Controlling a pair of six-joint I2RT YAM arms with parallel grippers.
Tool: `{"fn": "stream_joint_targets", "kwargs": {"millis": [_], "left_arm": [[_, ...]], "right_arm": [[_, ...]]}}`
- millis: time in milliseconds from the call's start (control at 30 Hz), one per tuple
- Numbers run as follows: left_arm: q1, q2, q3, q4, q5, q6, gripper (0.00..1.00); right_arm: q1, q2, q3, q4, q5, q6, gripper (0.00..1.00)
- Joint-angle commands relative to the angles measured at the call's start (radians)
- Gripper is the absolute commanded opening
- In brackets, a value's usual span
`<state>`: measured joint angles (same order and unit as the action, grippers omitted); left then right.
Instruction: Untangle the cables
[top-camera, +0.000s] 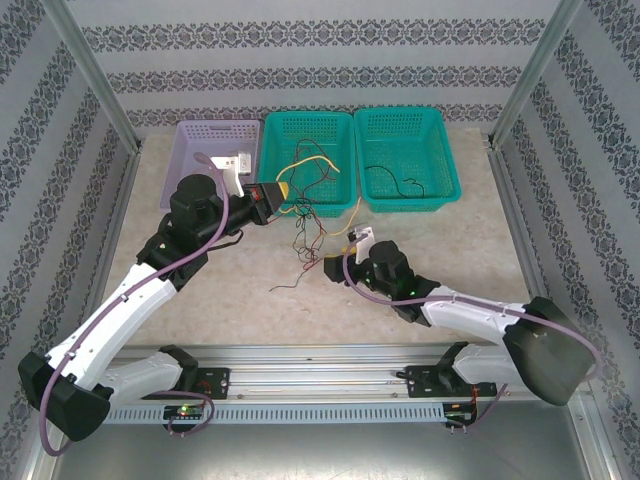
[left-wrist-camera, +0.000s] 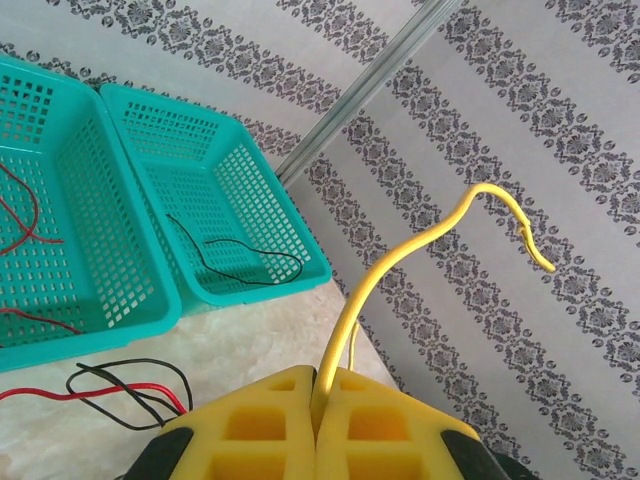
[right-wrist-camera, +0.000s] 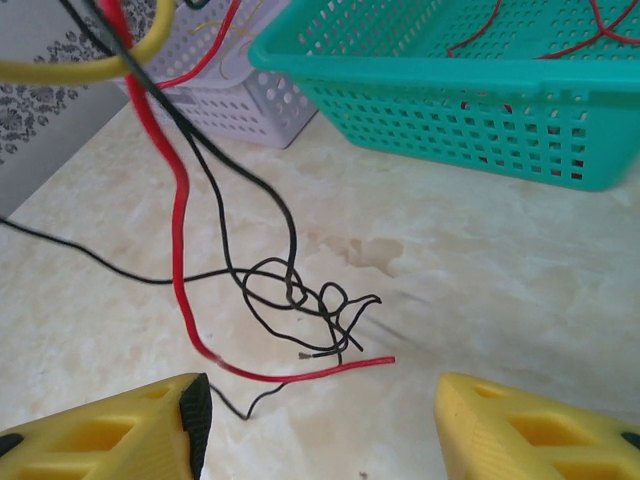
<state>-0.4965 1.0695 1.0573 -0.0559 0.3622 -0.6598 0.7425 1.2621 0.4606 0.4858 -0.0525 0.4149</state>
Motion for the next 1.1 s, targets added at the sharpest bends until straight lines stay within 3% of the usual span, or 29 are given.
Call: {"fn": "stream_joint_targets", "kwargs": {"millis": [0,367,567,933,1067], "left_arm": [[-0.010,-0.029,0.004,0.053,-0.001,-0.011,0.00],[-0.018,-0.020,0.008,0.058,0.008,-0.016,0.00],[-0.018,-0.028,0.010,0.051,0.003,-0.009,0.00],[-0.018,-0.036,0.012,0.048,-0.002,-0.001,0.00],[-0.018,-0.049,0.009,0.036,-0.009,0.005,0.00]], "right_arm": [[0.011,0.036,0.039,0.128,-0.001,-0.006,0.61],[0.026,0.115,0.044,0.246,0.016,-0.037,0.60],[0.025,0.139,0.055,0.255,0.051,-0.068,0.39],[0.019,0.152,0.013,0.358,0.054,-0.049,0.12],[0.000,0.137,-0.013,0.407,-0.007,-0.032,0.05]]}}
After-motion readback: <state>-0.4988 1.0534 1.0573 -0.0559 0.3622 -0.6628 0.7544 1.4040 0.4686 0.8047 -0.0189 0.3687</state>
